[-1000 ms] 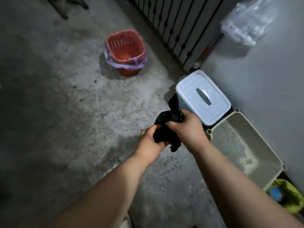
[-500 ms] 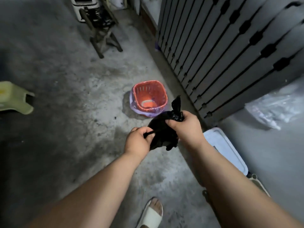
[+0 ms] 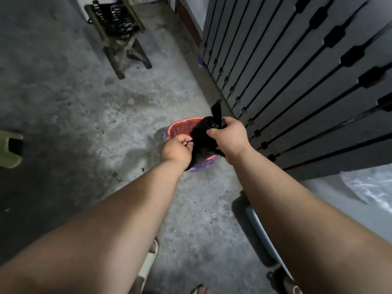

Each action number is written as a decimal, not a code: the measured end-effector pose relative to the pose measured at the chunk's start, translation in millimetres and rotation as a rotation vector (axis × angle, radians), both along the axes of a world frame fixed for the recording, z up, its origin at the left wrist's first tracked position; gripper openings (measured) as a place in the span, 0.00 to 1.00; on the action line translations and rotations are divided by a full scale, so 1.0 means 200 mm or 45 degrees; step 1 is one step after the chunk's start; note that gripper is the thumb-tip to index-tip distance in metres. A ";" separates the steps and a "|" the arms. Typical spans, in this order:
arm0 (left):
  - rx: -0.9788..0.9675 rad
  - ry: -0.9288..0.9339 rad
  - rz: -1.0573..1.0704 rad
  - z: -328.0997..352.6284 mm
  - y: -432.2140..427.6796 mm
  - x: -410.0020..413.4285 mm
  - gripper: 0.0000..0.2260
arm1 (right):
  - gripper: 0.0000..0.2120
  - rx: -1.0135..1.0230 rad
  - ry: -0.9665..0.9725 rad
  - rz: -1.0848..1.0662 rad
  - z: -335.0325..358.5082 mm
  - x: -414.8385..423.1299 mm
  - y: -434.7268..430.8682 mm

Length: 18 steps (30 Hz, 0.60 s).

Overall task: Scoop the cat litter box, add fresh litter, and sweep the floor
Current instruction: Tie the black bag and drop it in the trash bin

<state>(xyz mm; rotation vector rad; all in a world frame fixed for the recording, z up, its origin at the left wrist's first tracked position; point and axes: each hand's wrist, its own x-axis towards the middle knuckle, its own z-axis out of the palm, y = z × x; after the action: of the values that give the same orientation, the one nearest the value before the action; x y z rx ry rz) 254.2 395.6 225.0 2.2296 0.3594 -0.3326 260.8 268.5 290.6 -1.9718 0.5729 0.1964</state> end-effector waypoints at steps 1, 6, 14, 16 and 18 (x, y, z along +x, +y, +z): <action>-0.006 0.020 -0.018 -0.03 0.01 0.06 0.09 | 0.07 -0.009 0.010 -0.012 -0.04 0.06 0.01; -0.135 0.139 -0.108 -0.17 0.03 0.21 0.13 | 0.10 -0.106 0.056 -0.060 -0.18 0.23 0.05; -0.109 0.309 -0.276 -0.26 0.09 0.24 0.13 | 0.14 -0.141 0.173 -0.246 -0.18 0.11 0.00; -0.151 0.339 -0.297 -0.24 0.09 0.21 0.13 | 0.13 -0.118 0.193 -0.281 -0.17 0.03 -0.01; -0.156 0.366 -0.366 -0.20 0.08 0.16 0.12 | 0.14 -0.076 0.228 -0.347 -0.14 -0.07 -0.03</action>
<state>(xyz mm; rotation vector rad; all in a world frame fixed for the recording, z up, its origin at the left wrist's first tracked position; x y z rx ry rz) 286.3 411.4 184.4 2.1145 0.1620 -0.8117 246.5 262.8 262.9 -1.9211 0.9659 0.1888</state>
